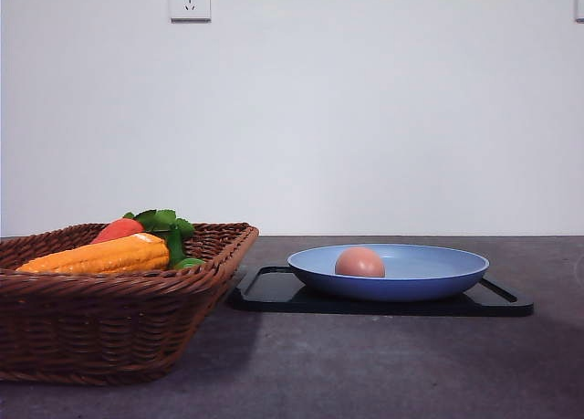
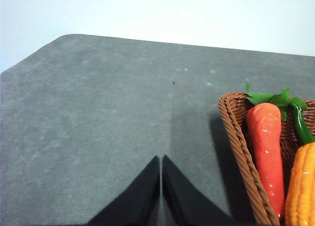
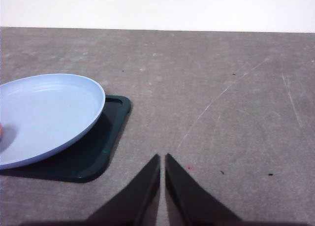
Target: Transfer egg from basket to plate and serve
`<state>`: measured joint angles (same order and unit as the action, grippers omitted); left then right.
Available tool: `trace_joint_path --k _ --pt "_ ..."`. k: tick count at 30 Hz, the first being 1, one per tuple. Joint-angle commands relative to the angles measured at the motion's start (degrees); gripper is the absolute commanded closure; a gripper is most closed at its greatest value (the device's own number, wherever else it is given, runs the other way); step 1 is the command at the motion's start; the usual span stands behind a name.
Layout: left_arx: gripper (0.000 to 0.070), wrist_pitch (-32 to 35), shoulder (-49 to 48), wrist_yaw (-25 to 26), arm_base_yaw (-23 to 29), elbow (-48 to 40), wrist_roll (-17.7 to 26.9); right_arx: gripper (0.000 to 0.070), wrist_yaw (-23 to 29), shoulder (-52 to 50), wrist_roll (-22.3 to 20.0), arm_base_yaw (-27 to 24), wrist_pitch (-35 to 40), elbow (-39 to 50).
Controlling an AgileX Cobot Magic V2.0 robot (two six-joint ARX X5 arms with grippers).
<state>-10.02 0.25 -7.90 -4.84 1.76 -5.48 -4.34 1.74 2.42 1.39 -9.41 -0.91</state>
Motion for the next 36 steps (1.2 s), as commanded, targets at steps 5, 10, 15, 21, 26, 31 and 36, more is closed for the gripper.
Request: trace_joint_path --k 5,10,15,21,26,31,36 --pt "0.0700 0.00 -0.09 0.02 0.02 -1.60 0.00 0.0700 0.09 -0.04 0.97 -0.02 0.39 0.35" --pt "0.0700 0.00 -0.09 0.02 0.02 -1.60 0.00 0.0700 0.11 -0.04 0.97 -0.02 0.39 0.35" --pt "0.0700 0.00 -0.09 0.02 0.02 -1.60 0.00 0.0700 0.09 -0.04 0.97 -0.02 0.39 0.35" --pt "0.0700 0.00 -0.09 0.02 0.02 -1.60 0.00 0.0700 0.09 -0.04 0.97 -0.02 0.39 0.35" --pt "0.0700 0.00 -0.09 0.02 0.02 -1.60 0.00 0.0700 0.09 -0.04 0.97 -0.02 0.39 0.35" --pt "0.0700 0.00 -0.09 0.02 0.02 -1.60 0.00 0.0700 0.09 -0.04 0.97 -0.02 0.39 0.35" --pt "0.0700 0.00 -0.09 0.02 0.02 -1.60 0.00 0.0700 0.09 -0.04 0.97 -0.02 0.39 0.35"
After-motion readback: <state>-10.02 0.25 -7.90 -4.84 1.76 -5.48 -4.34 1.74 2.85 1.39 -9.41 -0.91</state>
